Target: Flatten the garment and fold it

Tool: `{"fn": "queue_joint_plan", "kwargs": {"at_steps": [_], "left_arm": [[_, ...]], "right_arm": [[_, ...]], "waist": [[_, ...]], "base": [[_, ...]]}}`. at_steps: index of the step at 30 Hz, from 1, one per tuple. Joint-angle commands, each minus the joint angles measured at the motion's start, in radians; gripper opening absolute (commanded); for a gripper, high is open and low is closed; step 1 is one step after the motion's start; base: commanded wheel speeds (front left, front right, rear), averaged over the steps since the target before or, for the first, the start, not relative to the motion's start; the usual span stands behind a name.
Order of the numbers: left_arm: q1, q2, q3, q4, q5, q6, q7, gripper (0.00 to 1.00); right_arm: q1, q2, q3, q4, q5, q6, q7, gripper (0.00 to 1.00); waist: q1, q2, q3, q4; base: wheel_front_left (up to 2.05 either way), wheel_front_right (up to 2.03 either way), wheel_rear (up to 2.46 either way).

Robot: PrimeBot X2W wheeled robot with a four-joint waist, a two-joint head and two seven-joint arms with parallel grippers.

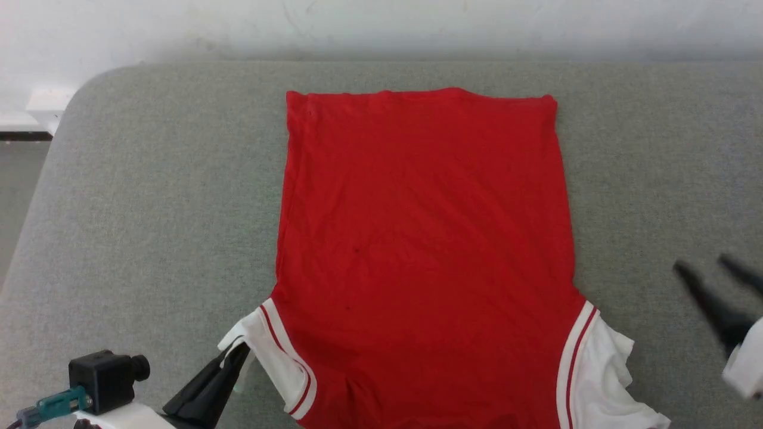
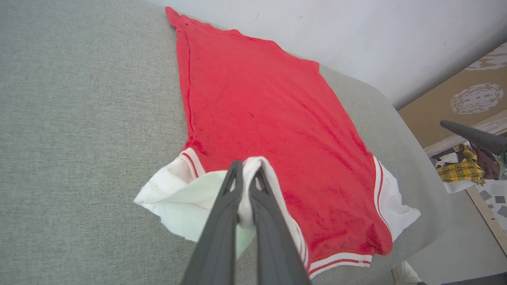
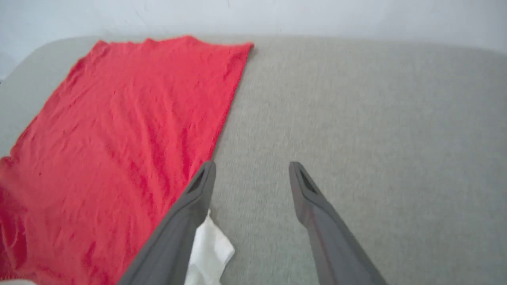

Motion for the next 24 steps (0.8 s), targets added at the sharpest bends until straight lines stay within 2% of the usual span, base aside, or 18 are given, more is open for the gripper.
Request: {"fn": "queue_joint_plan", "kwargs": {"at_steps": [1,4,7,14,17,24], "left_arm": [[-0.005,0.002,0.002,-0.007,0.006,-0.009,-0.008,0.0],[-0.022,0.001,-0.006,-0.012,0.011,-0.018,-0.011,0.0],[-0.042,0.0,-0.014,-0.01,0.016,-0.028,-0.011,0.0],[-0.109,-0.008,-0.042,-0.009,0.028,-0.057,-0.014,0.0],[-0.147,-0.012,-0.057,-0.008,0.037,-0.072,-0.019,0.0],[-0.231,-0.026,-0.102,0.006,0.056,-0.098,-0.034,0.0]], "right_arm": [[-0.049,0.004,-0.016,-0.025,-0.017,-0.001,0.007,1.0],[-0.165,-0.006,-0.017,-0.071,-0.091,-0.001,0.055,1.0],[-0.32,0.018,0.016,-0.039,-0.131,-0.001,0.116,1.0],[-0.718,0.054,0.071,0.197,-0.26,-0.001,0.216,1.0],[-0.861,0.075,0.064,0.301,-0.32,-0.001,0.255,1.0],[-1.037,0.119,0.024,0.472,-0.442,-0.001,0.365,1.0]], "waist": [[-0.0001,0.0001,0.02,0.011],[-0.0001,0.0001,0.051,0.025],[-0.0001,0.0001,0.083,0.035],[-0.0001,0.0001,0.208,0.08],[-0.0001,0.0001,0.268,0.105],[-0.0001,0.0001,0.373,0.163]], "base": [[0.0,0.0,0.0],[0.0,0.0,0.0],[0.0,0.0,0.0],[0.0,0.0,0.0],[0.0,0.0,0.0],[0.0,0.0,0.0]]}}
